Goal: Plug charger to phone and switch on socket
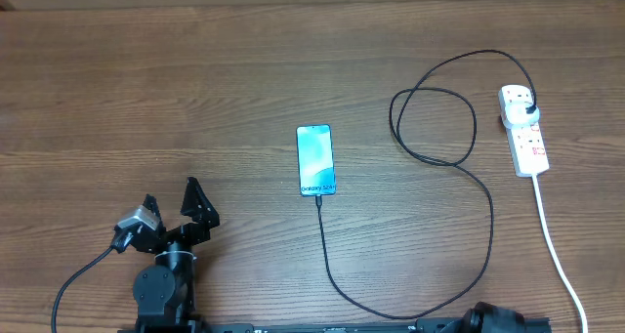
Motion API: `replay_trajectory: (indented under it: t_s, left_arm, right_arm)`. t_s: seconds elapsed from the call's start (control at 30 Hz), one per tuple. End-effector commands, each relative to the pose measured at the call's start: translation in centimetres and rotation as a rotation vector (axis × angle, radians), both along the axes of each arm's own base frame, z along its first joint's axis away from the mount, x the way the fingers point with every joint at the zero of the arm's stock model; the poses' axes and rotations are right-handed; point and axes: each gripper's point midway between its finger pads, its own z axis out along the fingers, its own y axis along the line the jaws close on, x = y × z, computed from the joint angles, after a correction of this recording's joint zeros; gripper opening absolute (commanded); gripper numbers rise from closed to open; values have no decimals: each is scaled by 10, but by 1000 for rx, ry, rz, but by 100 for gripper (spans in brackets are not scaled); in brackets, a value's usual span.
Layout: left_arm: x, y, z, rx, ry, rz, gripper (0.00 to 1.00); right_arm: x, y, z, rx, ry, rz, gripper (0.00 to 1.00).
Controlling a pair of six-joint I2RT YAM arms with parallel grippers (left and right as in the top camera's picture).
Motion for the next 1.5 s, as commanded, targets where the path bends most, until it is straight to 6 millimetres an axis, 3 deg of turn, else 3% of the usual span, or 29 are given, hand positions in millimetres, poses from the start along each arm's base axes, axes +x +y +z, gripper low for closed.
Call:
replay_trajectory:
  t_s: [0.0, 0.27, 0.63, 0.97, 1.17, 1.3, 1.33, 1.47]
  left_arm:
    - [0, -2, -1, 28, 1, -18, 100]
    - [0, -2, -1, 28, 1, -18, 99]
    - [0, -2, -1, 28, 1, -18, 100]
    - [0, -2, -1, 28, 1, -18, 100]
    - [0, -2, -1, 28, 1, -18, 100]
    - [0, -2, -1, 28, 1, -18, 100]
    - [0, -2, -1, 28, 1, -18, 100]
    - [0, -2, -1, 28, 1, -18, 100]
  right_arm:
    - [1, 0, -1, -22, -1, -8, 7]
    - [1, 0, -1, -31, -14, -34, 7]
    - [-7, -24, 3, 15, -33, -15, 8]
    - [-1, -30, 4, -9, -55, -99, 11]
    - [47, -41, 6, 3, 23, -97, 11]
    - [119, -52, -19, 18, 256, -65, 11]
    - [146, -55, -29, 20, 324, -57, 13]
    - [213, -70, -60, 52, 499, -52, 24]
